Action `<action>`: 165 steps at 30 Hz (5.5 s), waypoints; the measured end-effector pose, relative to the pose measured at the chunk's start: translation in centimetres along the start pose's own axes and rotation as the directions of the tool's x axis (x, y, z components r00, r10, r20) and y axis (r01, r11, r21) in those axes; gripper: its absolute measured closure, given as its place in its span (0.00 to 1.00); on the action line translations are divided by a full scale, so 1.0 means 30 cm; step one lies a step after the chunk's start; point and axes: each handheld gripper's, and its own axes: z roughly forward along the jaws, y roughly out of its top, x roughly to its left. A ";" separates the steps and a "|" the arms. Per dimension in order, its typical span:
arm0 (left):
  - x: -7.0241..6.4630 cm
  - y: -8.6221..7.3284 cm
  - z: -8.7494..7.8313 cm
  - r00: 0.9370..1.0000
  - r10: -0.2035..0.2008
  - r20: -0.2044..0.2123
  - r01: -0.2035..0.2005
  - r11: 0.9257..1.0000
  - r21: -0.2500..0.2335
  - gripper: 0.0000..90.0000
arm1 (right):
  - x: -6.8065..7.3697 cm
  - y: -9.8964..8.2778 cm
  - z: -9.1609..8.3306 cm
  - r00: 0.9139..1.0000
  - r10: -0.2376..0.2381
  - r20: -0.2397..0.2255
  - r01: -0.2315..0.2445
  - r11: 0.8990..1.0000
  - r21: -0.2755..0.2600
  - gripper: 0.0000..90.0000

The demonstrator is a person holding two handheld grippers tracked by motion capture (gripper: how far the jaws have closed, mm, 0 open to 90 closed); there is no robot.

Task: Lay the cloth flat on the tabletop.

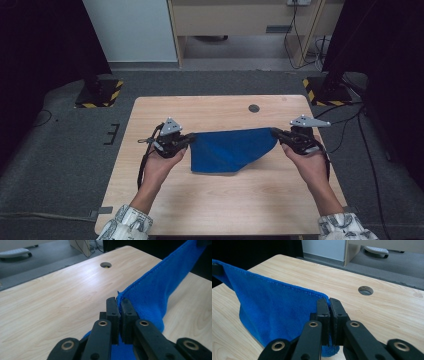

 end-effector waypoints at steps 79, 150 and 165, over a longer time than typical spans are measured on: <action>-0.182 0.119 -0.338 0.989 0.145 0.028 -0.140 0.981 -0.137 0.97 | 0.170 0.069 -0.382 0.994 -0.094 -0.061 0.077 0.968 -0.239 0.97; 0.296 0.043 0.250 0.985 -0.061 -0.161 0.073 0.995 0.072 0.96 | -0.108 0.032 0.427 0.996 -0.050 0.075 0.045 0.997 0.066 0.97; 0.360 0.020 0.334 0.977 -0.076 -0.198 0.098 0.990 0.103 0.95 | -0.146 0.024 0.548 0.994 -0.014 0.108 0.003 0.994 0.105 0.97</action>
